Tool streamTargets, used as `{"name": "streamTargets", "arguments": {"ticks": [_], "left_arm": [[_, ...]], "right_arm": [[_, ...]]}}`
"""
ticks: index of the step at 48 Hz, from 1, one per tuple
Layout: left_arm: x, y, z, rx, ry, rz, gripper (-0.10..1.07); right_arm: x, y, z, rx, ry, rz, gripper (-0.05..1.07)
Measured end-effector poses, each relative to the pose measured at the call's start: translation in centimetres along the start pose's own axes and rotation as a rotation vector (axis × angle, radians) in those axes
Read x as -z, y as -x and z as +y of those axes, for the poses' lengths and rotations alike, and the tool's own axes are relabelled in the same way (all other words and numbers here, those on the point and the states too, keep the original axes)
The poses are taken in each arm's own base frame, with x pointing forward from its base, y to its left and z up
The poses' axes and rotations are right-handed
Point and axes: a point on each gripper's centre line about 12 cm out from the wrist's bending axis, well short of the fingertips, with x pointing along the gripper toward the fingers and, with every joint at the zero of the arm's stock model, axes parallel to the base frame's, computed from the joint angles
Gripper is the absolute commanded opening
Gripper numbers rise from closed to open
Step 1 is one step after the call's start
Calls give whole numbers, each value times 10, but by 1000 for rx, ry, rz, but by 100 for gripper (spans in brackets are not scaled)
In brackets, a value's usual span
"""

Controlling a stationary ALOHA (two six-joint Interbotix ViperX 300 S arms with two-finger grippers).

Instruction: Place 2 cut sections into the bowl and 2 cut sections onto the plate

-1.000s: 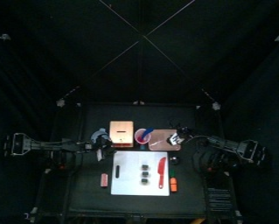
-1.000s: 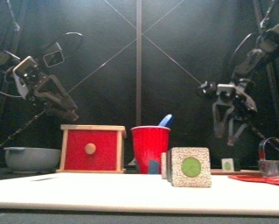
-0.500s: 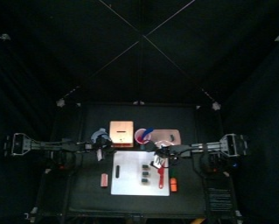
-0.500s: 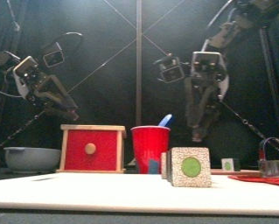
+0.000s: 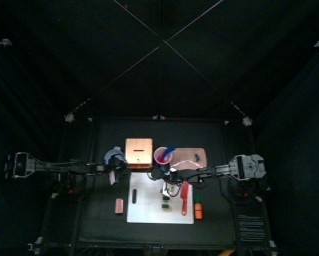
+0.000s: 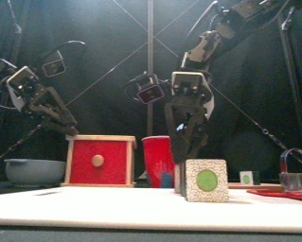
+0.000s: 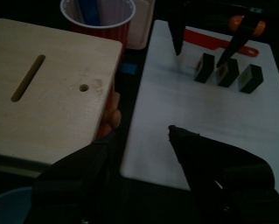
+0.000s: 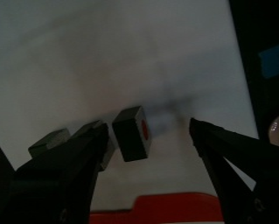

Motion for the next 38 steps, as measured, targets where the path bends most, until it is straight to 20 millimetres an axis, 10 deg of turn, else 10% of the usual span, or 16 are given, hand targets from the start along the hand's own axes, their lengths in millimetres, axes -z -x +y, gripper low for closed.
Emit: {"name": "streamTargets", "arguments": {"ticks": [14, 38], "left_arm": [[1, 0, 0, 0, 0, 2, 87], [2, 1, 1, -6, 17, 5, 87]], "right_arm": [[6, -14, 3, 2, 2, 29, 98], [22, -14, -3, 6, -22, 37, 61]]}}
